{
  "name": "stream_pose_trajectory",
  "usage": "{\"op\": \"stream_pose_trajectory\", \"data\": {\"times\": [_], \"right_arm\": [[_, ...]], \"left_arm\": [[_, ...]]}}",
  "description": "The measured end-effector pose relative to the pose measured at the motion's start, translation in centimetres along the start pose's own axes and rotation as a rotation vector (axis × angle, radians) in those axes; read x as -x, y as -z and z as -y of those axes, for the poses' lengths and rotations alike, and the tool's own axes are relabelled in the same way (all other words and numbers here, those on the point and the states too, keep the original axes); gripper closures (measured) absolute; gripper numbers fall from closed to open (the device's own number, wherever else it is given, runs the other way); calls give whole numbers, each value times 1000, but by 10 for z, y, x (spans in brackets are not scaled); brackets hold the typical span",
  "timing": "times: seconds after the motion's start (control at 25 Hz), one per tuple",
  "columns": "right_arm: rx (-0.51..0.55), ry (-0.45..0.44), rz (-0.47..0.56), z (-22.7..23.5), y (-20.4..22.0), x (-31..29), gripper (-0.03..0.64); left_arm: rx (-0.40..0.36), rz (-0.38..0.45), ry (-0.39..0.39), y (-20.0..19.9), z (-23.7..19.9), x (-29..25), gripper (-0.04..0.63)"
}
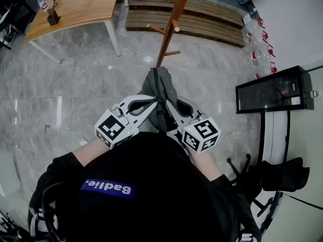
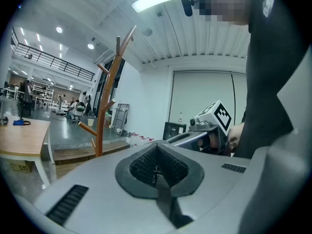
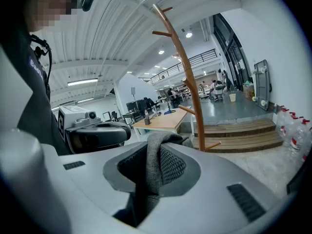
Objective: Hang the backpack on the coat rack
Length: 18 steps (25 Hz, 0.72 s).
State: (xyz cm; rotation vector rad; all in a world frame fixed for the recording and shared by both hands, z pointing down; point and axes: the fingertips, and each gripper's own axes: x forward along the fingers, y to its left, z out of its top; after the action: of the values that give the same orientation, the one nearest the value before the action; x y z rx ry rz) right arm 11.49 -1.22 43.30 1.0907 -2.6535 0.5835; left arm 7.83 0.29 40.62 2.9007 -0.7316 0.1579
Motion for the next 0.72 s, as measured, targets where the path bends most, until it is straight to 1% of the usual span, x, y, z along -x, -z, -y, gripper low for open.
{"op": "stream_pose_trajectory", "data": {"times": [0.4, 0.56, 0.72], "right_arm": [[-10, -20, -9, -4, 3, -4, 552], [-19, -67, -18, -4, 6, -7, 551], [-22, -129, -34, 0, 9, -15, 551]], "left_arm": [[3, -3, -21, 1, -1, 5, 588], [6, -6, -48, 1, -1, 2, 589], [15, -4, -105, 0, -5, -3, 589]]}}
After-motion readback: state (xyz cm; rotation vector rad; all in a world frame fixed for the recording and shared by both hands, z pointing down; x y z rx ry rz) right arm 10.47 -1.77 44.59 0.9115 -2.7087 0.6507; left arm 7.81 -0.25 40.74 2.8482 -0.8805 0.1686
